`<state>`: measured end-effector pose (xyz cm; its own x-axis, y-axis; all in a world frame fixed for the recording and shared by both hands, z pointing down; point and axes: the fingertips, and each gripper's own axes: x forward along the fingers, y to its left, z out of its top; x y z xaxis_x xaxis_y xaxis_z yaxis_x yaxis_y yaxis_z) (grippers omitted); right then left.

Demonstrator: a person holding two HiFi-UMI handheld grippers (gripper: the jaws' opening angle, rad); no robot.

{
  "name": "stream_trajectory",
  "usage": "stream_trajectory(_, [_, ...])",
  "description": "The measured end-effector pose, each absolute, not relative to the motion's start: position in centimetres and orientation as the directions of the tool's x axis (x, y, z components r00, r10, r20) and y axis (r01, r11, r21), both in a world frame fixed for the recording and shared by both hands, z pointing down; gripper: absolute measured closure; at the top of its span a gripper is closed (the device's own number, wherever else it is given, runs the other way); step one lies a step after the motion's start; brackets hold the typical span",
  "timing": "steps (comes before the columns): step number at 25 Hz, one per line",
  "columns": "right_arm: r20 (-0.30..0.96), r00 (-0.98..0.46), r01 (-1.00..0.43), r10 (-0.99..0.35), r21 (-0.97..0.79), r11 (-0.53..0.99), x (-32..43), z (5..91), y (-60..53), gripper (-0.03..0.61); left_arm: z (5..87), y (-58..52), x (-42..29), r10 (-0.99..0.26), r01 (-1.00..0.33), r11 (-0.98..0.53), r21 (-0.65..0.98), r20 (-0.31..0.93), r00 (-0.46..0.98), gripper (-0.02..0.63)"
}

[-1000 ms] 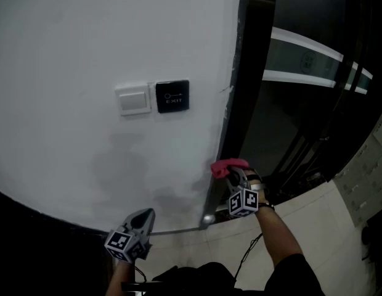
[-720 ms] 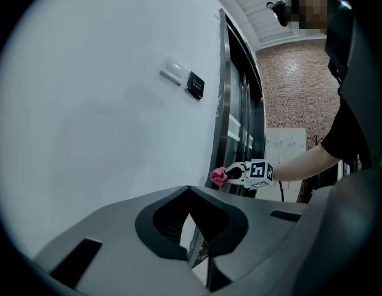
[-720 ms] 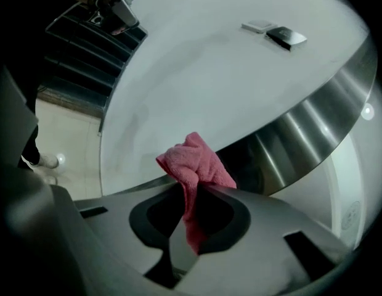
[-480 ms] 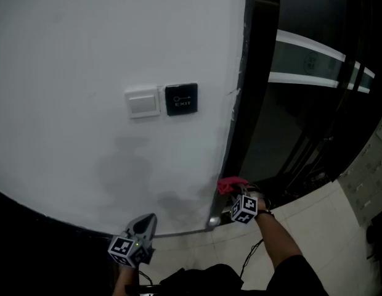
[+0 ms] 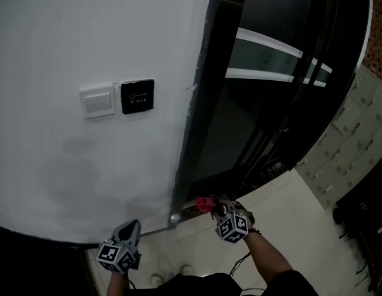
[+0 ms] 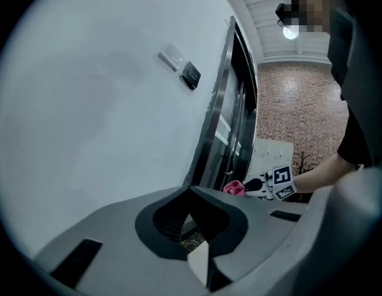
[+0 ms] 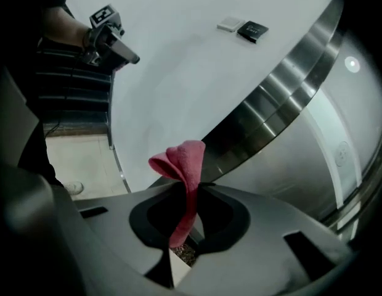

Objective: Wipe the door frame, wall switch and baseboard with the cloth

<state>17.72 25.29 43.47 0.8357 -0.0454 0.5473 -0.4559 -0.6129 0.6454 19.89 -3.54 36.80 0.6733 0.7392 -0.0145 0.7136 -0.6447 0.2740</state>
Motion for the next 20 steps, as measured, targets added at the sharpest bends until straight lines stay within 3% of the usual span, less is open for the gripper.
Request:
stream_trajectory(8, [0.339, 0.94, -0.276, -0.046, 0.672, -0.688, 13.0, 37.8, 35.8, 0.528, 36.5, 11.3, 17.8, 0.844, 0.822, -0.518, 0.235, -0.016, 0.537, 0.623])
stream_trajectory(12, [0.279, 0.955, -0.272, -0.101, 0.687, -0.674, 11.9, 37.1, 42.8, 0.528, 36.3, 17.3, 17.8, 0.797, 0.787, -0.597, 0.157, -0.003, 0.605, 0.623])
stream_trajectory(20, [0.192, 0.931, -0.354, -0.311, 0.692, -0.63, 14.2, 32.1, 52.6, 0.529, 33.3, 27.5, 16.2, 0.679, 0.674, -0.716, 0.183, -0.045, 0.733, 0.623])
